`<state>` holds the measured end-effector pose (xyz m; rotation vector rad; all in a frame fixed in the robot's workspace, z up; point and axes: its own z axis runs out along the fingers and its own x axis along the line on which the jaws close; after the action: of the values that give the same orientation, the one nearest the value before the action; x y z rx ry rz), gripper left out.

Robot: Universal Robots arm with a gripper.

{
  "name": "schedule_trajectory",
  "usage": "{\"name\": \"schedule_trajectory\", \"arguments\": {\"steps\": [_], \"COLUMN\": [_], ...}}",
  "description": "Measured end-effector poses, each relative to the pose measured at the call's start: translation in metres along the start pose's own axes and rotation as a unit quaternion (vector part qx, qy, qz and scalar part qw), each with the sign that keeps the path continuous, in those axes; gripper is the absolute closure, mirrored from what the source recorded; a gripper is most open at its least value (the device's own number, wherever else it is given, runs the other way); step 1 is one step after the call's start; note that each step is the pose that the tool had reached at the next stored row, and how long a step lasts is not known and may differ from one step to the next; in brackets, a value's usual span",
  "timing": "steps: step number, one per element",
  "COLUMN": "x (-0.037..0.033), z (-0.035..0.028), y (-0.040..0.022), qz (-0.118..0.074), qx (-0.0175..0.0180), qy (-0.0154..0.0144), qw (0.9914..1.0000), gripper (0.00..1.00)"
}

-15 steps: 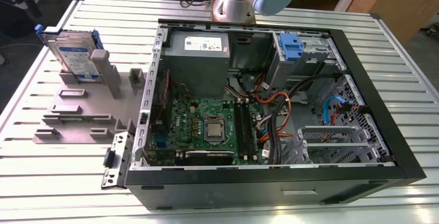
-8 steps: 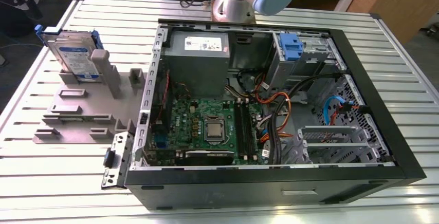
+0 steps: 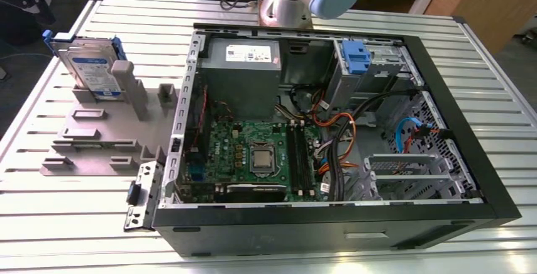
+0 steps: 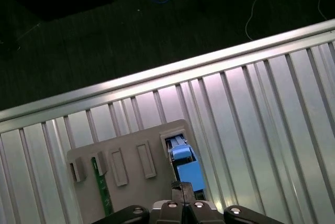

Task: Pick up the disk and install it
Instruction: 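Pick up the disk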

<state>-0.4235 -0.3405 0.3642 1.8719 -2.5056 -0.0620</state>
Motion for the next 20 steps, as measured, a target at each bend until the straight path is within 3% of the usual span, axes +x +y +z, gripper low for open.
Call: {"name": "schedule_trajectory", "arguments": {"steps": [15, 20], "x": [-0.0001, 0.0000], "z": [0.0003, 0.0040], "y": [0.0000, -0.0001], "qz": [0.000, -0.008], "qx": [0.0004, 0.0017], "qy": [0.0004, 0.0003], "qw": [1.00000, 0.99997], "gripper": [0.89, 0.65]}}
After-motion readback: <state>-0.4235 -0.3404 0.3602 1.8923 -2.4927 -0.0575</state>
